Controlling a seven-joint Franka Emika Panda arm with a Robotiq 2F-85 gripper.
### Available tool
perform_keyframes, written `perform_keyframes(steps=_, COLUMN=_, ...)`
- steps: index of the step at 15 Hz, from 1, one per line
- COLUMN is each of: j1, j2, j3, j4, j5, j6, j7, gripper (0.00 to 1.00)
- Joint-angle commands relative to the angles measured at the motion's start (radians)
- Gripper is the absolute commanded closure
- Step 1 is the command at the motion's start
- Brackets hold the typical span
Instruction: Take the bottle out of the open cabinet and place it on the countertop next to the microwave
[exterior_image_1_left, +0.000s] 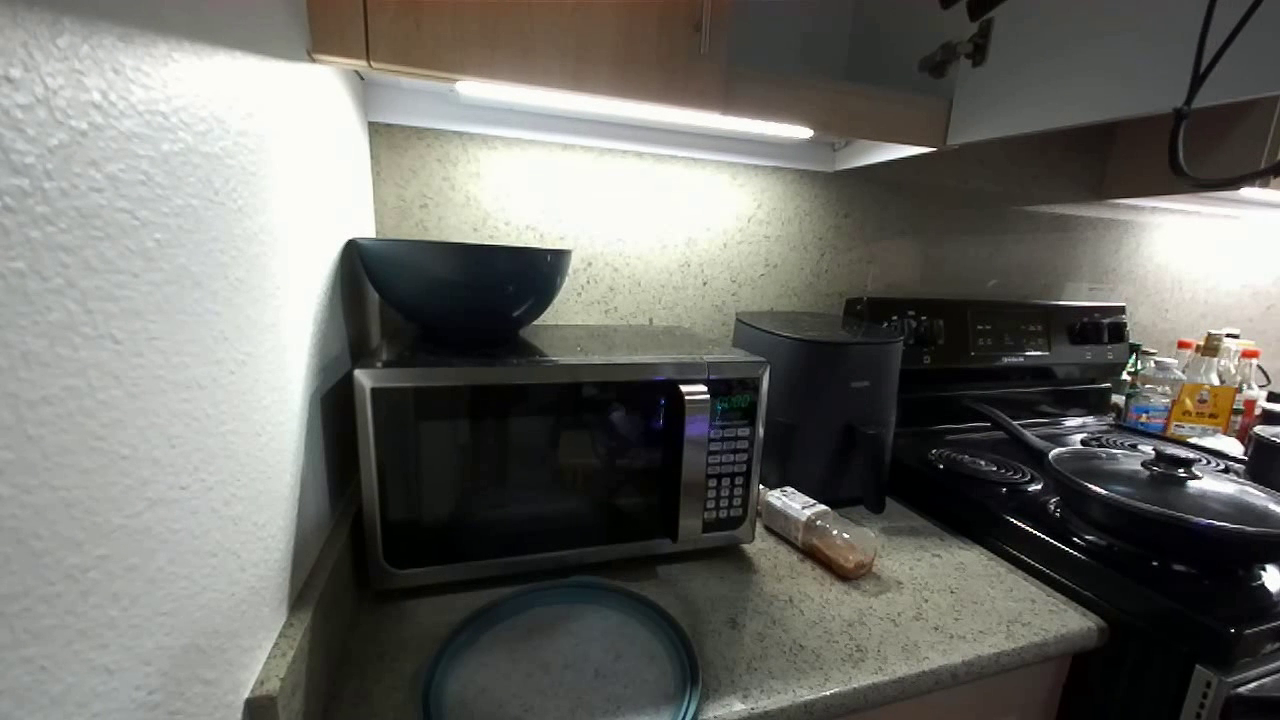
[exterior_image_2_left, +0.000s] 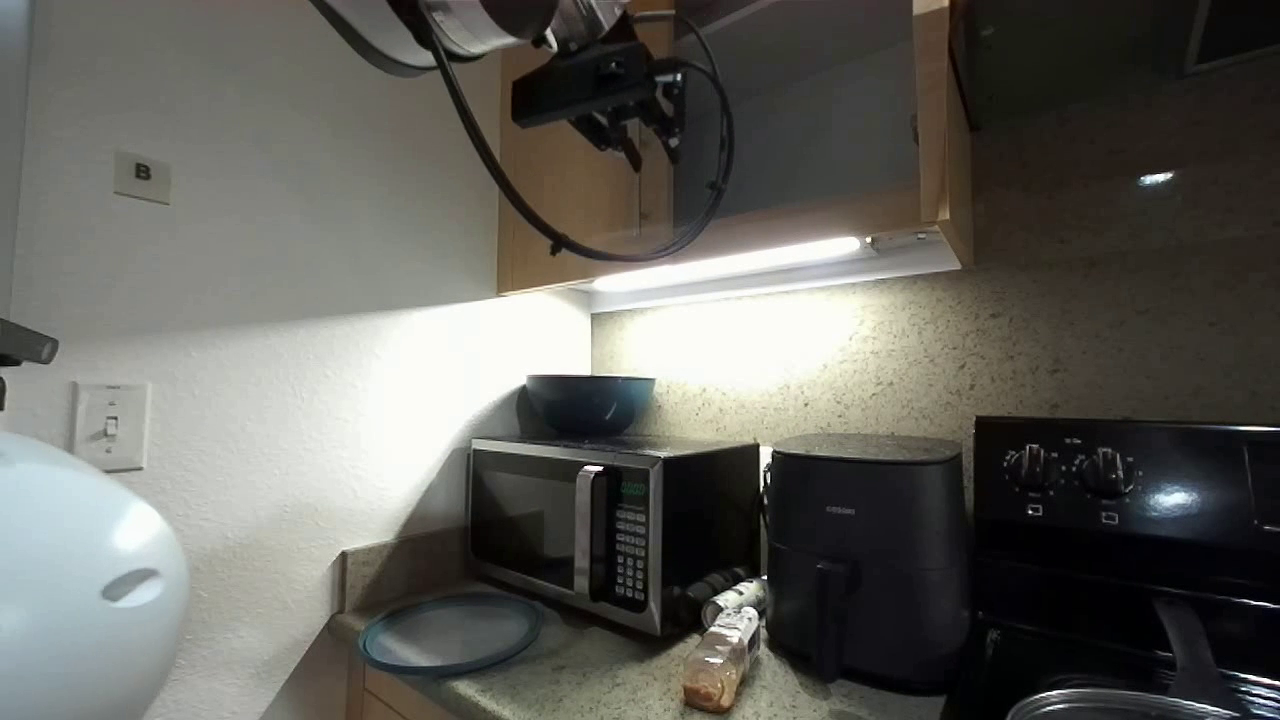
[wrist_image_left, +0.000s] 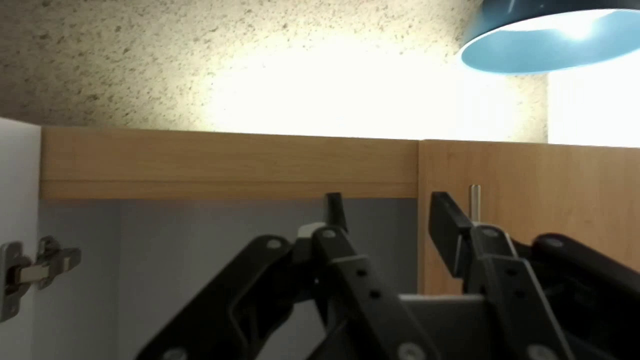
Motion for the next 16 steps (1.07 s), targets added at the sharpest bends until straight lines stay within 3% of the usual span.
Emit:
perform_keyframes(steps=1, j1=0.076, j2=0.014, j3=-0.014, j4=-0.06, j5=0.062, j6=0.012, j7=-0.007, gripper=0.21)
perform_keyframes(steps=4, j1=0.085, j2=0.023, j3=-0.005, j4=-0.097, j5=0.073, j6=-0.031, j7=0.001, gripper=0.01)
perform_keyframes(steps=8, j1=0.057, j2=0.003, j3=0.004, j4=-0.151, j5=0.066, j6=-0.177, j7=0.002, gripper=0.0)
perform_keyframes(steps=12, j1=0.062, j2=0.043, j3=-0.023, j4=-0.217, j5=0.062, j6=-0.074, j7=-0.043, gripper=0.0)
perform_keyframes(steps=16, j1=0.052, j2=0.045, j3=-0.016, j4=-0.205, j5=0.063, j6=-0.114, j7=-0.026, gripper=0.0)
